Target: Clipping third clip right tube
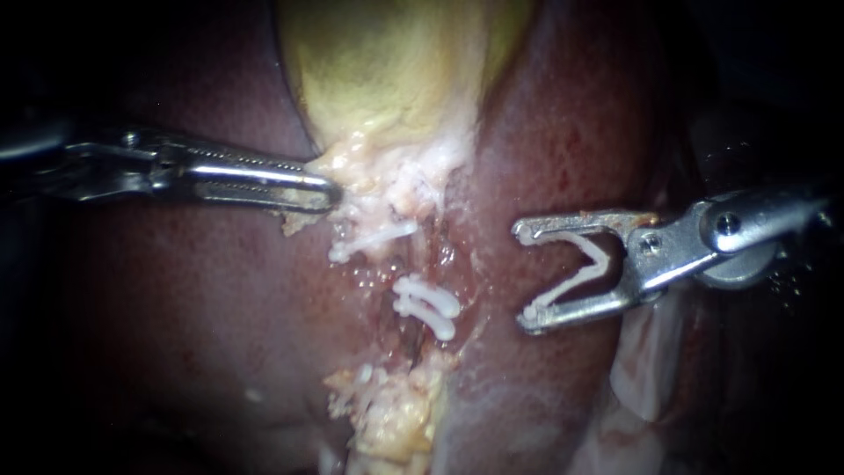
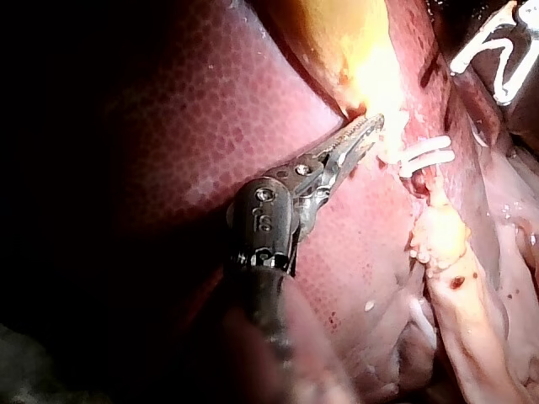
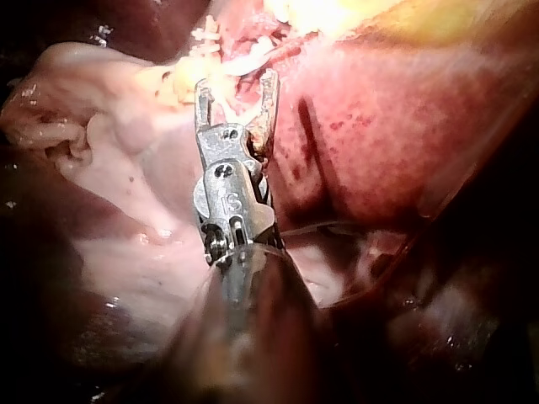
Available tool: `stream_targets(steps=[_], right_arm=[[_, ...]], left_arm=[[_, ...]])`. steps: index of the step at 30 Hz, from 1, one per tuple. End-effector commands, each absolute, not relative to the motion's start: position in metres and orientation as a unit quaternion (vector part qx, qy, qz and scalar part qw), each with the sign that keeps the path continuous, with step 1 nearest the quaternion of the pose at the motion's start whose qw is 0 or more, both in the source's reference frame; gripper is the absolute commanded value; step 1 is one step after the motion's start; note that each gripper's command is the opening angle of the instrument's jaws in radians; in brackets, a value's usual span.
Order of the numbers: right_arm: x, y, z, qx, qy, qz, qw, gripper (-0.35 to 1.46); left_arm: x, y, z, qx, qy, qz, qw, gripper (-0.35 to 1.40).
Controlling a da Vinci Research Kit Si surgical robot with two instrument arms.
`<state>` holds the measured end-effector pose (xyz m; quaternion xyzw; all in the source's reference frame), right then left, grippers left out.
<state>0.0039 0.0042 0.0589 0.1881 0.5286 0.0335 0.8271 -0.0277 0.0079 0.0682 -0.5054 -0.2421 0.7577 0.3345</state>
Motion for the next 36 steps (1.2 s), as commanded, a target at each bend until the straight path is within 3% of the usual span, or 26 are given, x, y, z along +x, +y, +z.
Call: stream_targets(steps=[1,12,17,27,36], right_arm=[[0.0039,0.0042,0.059,0.188,0.529,0.033,0.827,0.5],[0.0041,0.0041,0.059,0.188,0.528,0.034,0.827,0.5],[0.0046,0.0041,0.0592,0.187,0.528,0.035,0.828,0.5],[0.0072,0.004,0.0629,0.256,0.543,0.104,0.793,0.5],[0.0096,0.0052,0.0682,0.277,0.56,0.158,0.765,0.5]], left_arm=[[-0.0273,0.008,0.0678,-0.505,-0.244,0.757,0.334,-0.35],[-0.021,0.0106,0.0622,-0.504,-0.235,0.752,0.353,-0.35],[-0.0206,0.0112,0.0615,-0.507,-0.23,0.752,0.354,-0.35],[-0.0208,0.0109,0.0616,-0.507,-0.229,0.752,0.354,-0.35],[-0.021,0.0109,0.0616,-0.507,-0.228,0.752,0.355,-0.35]])
